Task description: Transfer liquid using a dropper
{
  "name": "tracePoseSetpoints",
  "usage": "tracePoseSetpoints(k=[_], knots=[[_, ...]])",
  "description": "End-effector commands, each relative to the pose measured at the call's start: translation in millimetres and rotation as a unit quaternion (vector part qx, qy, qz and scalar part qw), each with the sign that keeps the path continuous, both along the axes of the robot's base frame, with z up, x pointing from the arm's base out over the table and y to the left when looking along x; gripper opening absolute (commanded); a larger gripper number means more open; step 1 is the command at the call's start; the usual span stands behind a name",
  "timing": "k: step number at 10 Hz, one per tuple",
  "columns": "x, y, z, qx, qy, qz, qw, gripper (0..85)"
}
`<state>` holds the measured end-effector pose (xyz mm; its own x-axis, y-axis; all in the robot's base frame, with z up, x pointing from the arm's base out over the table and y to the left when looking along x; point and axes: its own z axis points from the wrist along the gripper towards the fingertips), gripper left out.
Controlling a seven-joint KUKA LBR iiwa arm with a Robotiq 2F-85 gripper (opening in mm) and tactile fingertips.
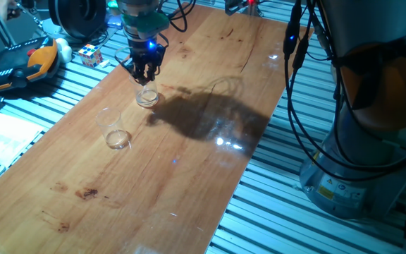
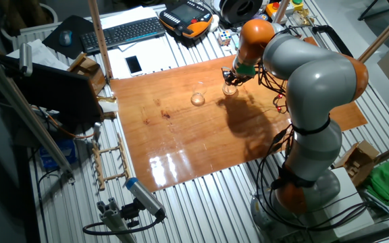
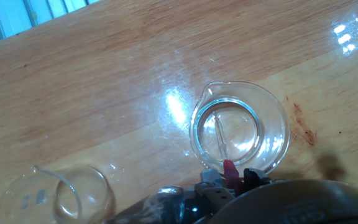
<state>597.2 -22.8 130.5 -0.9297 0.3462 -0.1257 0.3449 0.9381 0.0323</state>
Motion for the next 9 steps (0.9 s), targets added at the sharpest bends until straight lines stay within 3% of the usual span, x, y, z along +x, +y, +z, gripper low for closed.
tracePoseSetpoints(k=[1, 9], knots=[[-0.1, 0.0, -0.5, 0.000, 0.000, 0.000, 1.000, 30.3], [0.2, -6.4, 2.0, -0.005, 0.000, 0.005, 1.000, 32.3]])
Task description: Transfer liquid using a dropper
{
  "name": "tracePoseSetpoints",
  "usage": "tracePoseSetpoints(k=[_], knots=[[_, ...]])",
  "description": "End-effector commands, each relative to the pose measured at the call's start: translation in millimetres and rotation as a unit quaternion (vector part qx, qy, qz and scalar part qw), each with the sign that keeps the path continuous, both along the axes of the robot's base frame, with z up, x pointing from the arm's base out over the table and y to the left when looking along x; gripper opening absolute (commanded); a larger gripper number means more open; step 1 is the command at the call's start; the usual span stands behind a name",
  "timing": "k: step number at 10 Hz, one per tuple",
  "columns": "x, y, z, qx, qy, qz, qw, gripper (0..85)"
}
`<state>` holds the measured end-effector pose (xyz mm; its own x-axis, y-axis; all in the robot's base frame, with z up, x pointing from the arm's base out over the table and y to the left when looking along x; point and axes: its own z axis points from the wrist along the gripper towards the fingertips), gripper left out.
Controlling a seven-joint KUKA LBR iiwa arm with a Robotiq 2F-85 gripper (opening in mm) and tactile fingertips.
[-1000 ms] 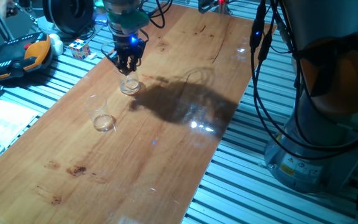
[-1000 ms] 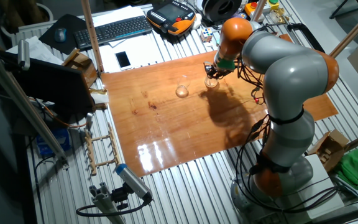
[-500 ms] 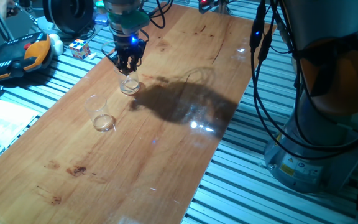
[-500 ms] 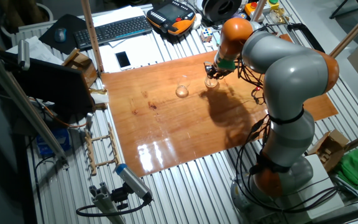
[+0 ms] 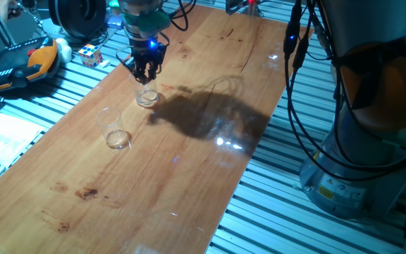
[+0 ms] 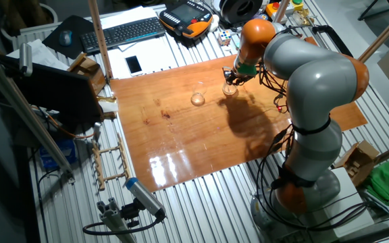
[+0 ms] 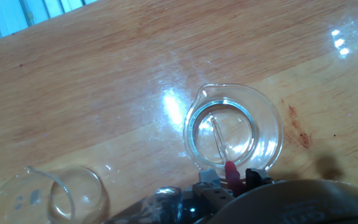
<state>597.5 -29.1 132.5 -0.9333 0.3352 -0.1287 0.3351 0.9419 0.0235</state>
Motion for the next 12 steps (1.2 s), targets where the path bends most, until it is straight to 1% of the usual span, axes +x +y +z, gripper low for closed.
tracePoseSetpoints(k=[1, 5, 8, 12], knots=[[-0.1, -0.1, 0.1, -0.001, 0.000, 0.000, 1.000, 32.3], [-0.6, -1.3, -1.1, -0.001, 0.001, 0.001, 1.000, 32.3], [-1.5, -1.5, -4.6, -0.001, -0.002, 0.002, 1.000, 32.3], [-1.7, -0.3, -5.2, 0.000, -0.002, 0.001, 1.000, 32.0]])
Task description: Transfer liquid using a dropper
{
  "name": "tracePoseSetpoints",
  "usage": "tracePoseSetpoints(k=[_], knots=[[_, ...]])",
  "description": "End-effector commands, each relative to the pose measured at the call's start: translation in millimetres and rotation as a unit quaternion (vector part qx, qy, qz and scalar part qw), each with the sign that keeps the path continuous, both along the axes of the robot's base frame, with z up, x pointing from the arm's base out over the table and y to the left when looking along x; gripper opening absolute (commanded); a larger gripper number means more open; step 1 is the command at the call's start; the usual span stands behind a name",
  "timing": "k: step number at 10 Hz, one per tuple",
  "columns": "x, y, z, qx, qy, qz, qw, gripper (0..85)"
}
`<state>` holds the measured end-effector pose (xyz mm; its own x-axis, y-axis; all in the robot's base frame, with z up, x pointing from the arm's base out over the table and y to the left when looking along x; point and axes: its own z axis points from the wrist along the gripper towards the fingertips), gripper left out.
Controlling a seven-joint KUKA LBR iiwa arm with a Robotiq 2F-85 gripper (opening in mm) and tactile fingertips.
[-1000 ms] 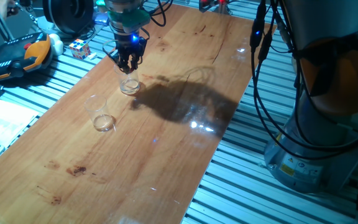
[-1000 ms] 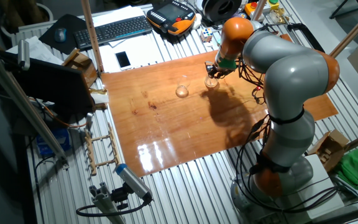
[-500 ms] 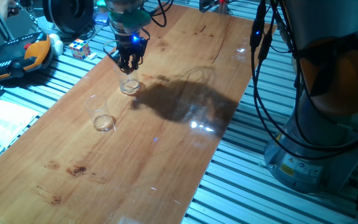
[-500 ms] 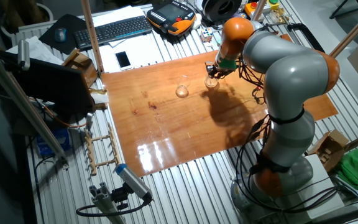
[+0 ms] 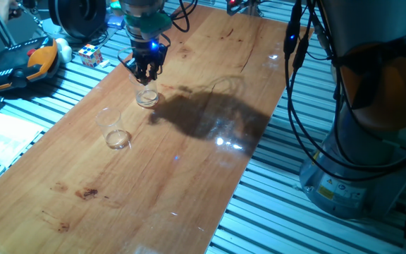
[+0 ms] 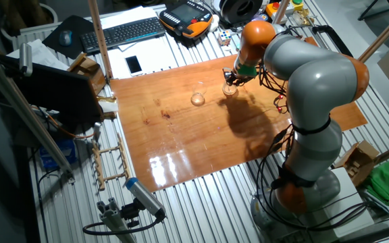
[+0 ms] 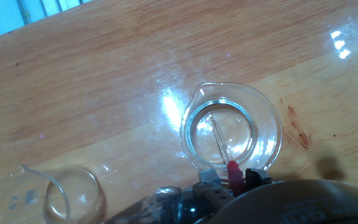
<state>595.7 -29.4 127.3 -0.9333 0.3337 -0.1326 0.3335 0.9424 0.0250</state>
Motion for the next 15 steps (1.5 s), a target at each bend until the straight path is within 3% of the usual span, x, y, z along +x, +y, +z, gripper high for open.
tracePoseSetpoints(k=[1, 9, 15], knots=[[0.0, 0.5, -0.2, 0.000, 0.001, 0.000, 1.000, 31.7], [2.0, 10.6, 3.4, -0.002, 0.003, -0.010, 1.000, 31.0], [4.2, 3.0, 7.6, -0.007, 0.002, -0.007, 1.000, 31.0]])
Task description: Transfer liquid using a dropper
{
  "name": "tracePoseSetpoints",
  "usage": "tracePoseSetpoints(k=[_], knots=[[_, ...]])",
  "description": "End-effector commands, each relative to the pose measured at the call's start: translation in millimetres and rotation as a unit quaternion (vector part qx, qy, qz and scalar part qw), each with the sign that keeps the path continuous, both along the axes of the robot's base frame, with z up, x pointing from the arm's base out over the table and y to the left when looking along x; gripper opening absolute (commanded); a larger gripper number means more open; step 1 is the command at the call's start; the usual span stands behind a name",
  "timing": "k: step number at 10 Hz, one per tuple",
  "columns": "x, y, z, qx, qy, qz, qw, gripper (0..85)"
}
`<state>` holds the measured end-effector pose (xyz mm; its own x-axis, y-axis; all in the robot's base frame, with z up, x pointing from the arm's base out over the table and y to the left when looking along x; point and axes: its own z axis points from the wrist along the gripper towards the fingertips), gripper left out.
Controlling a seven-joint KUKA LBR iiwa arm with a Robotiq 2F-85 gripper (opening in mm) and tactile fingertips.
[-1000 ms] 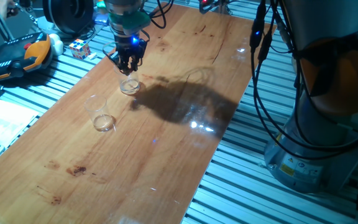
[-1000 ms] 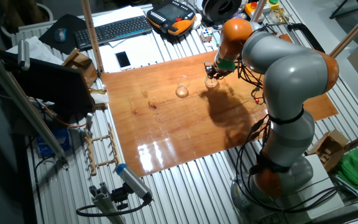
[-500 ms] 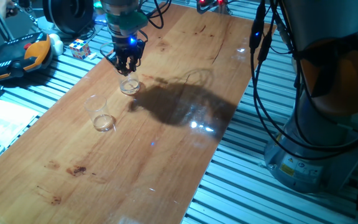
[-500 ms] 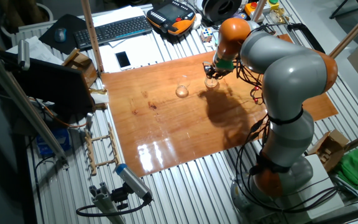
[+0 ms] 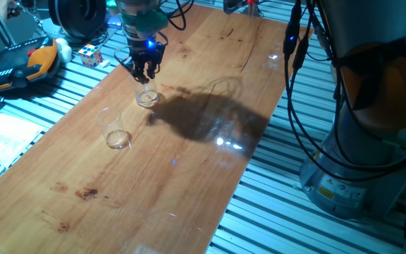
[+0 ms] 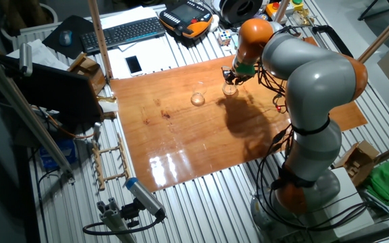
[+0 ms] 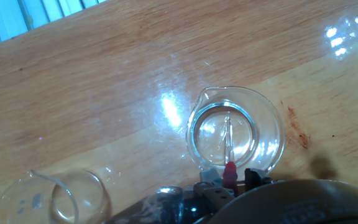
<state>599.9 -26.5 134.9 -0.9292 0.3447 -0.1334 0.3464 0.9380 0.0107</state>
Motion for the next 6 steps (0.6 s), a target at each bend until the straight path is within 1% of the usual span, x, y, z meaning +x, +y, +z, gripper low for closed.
tracePoseSetpoints(k=[1, 4, 6], knots=[[0.3, -0.7, 0.4, -0.001, 0.000, 0.000, 1.000, 31.0], [2.8, -1.4, 3.9, -0.003, -0.002, -0.004, 1.000, 31.0], [3.1, -1.5, 2.3, -0.004, -0.003, -0.004, 1.000, 31.0]])
